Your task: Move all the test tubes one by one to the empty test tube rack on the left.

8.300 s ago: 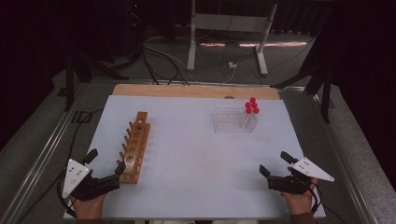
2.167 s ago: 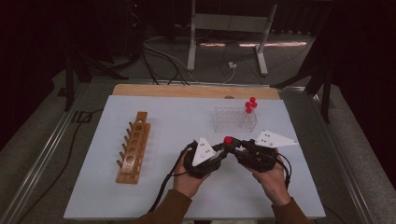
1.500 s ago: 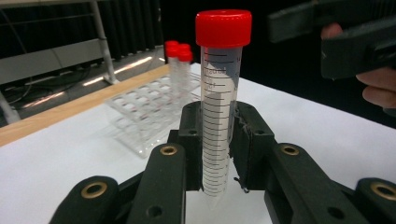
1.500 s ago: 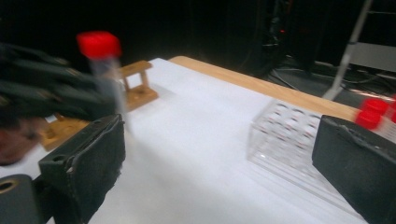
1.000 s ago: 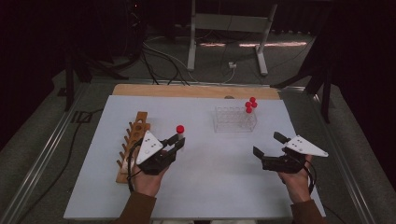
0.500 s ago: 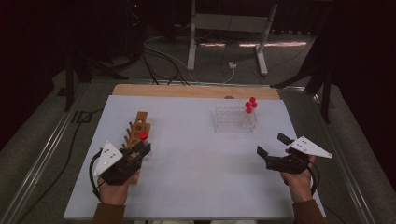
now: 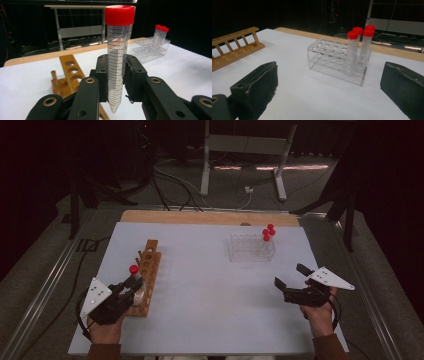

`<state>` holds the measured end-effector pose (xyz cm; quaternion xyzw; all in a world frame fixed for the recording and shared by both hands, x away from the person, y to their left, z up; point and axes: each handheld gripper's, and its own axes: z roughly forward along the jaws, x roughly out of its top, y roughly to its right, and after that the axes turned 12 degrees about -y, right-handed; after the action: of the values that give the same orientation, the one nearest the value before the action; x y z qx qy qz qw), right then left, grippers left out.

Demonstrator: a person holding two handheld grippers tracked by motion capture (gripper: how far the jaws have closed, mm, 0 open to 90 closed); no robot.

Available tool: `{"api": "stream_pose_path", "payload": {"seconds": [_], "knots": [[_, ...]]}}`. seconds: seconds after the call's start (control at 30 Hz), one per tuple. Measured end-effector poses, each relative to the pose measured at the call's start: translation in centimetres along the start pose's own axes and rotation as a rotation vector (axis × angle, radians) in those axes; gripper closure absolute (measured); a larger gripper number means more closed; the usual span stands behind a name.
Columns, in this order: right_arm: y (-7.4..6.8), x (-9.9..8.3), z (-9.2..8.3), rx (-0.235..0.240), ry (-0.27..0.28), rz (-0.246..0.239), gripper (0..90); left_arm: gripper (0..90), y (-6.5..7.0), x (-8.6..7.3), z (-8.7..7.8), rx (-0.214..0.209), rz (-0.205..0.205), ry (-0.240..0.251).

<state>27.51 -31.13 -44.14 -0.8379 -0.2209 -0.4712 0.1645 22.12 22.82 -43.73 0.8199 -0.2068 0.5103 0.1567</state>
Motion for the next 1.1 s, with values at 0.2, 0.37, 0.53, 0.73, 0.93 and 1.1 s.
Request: {"api": "stream_pose_path", "payload": {"seconds": [0.2, 0.37, 0.53, 0.73, 0.93, 1.1], "knots": [[-0.1, 0.0, 0.1, 0.0, -0.003, -0.003, 1.4, 75.2, -0.7, -0.8, -0.1, 0.018, -0.019, -0.012], [-0.1, 0.0, 0.1, 0.002, -0.005, -0.004, 1.4, 75.1, -1.1, -1.3, 0.1, 0.037, -0.018, -0.043], [-0.1, -0.1, 0.1, 0.004, -0.006, -0.005, 1.4, 75.1, -1.2, -2.0, 0.7, 0.039, -0.028, -0.076], [-0.1, -0.1, 0.1, 0.005, -0.005, -0.008, 1.4, 74.5, -1.4, -2.8, 1.2, 0.046, -0.02, -0.123], [-0.2, -0.1, 0.1, 0.006, -0.005, -0.01, 1.4, 73.2, -1.4, -3.2, 1.3, 0.048, -0.013, -0.153], [-0.3, 0.0, 0.1, 0.006, -0.004, -0.011, 1.4, 72.5, -1.3, -3.2, 1.5, 0.048, -0.003, -0.167]]}}
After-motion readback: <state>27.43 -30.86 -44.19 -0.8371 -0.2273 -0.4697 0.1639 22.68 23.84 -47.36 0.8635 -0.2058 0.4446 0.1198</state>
